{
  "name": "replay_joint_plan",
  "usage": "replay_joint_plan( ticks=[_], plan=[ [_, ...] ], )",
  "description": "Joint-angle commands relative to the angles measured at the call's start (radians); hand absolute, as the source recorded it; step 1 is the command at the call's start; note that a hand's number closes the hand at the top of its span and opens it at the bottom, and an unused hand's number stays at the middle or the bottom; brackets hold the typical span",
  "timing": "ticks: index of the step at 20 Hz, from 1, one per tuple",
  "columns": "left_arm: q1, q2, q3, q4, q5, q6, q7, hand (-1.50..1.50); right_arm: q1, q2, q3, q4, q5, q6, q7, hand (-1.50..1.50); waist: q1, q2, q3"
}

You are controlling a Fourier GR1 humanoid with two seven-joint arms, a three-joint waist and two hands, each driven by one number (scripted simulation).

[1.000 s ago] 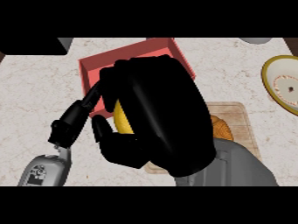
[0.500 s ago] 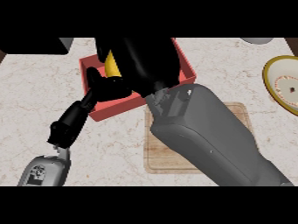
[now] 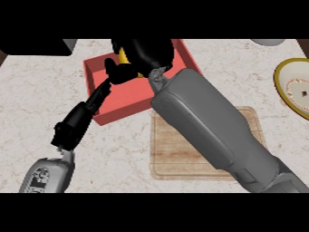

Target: Pick the lemon from the cutting board and place it in the cardboard box

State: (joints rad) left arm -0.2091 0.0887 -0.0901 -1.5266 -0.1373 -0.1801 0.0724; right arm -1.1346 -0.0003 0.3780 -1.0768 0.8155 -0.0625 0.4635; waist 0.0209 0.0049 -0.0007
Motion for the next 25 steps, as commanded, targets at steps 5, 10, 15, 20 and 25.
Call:
replay_joint_plan(
  ticks=[5, 10, 15, 20, 25],
  plan=[
    [-0.008, -0.024, -0.037, -0.028, -0.02, 0.0, 0.028, 0.0, 0.028, 0.0, 0.034, 0.278, -0.156, -0.187, -0.066, 1.5, 0.025, 0.005, 0.0],
    [-0.014, -0.019, -0.031, -0.005, -0.012, -0.017, 0.006, 0.0, -0.069, 0.0, 0.035, 0.416, -0.354, -0.147, -0.076, -1.5, 0.048, 0.009, 0.0],
    [-0.037, -0.008, -0.005, 0.014, -0.013, -0.011, -0.008, 0.0, -0.029, 0.0, 0.002, 0.425, -0.482, -0.271, -0.237, -1.5, 0.042, 0.009, 0.0],
    [-0.07, -0.006, 0.016, 0.032, 0.002, -0.016, 0.025, 0.0, 0.048, 0.0, -0.152, 0.359, -0.599, -0.417, -0.425, -1.5, 0.015, 0.011, 0.002],
    [-0.028, 0.001, 0.024, -0.016, 0.015, -0.02, 0.041, 0.0, 0.104, -0.008, -0.317, 0.309, -0.737, -0.351, -0.561, -1.5, -0.009, 0.0, 0.002]
  ],
)
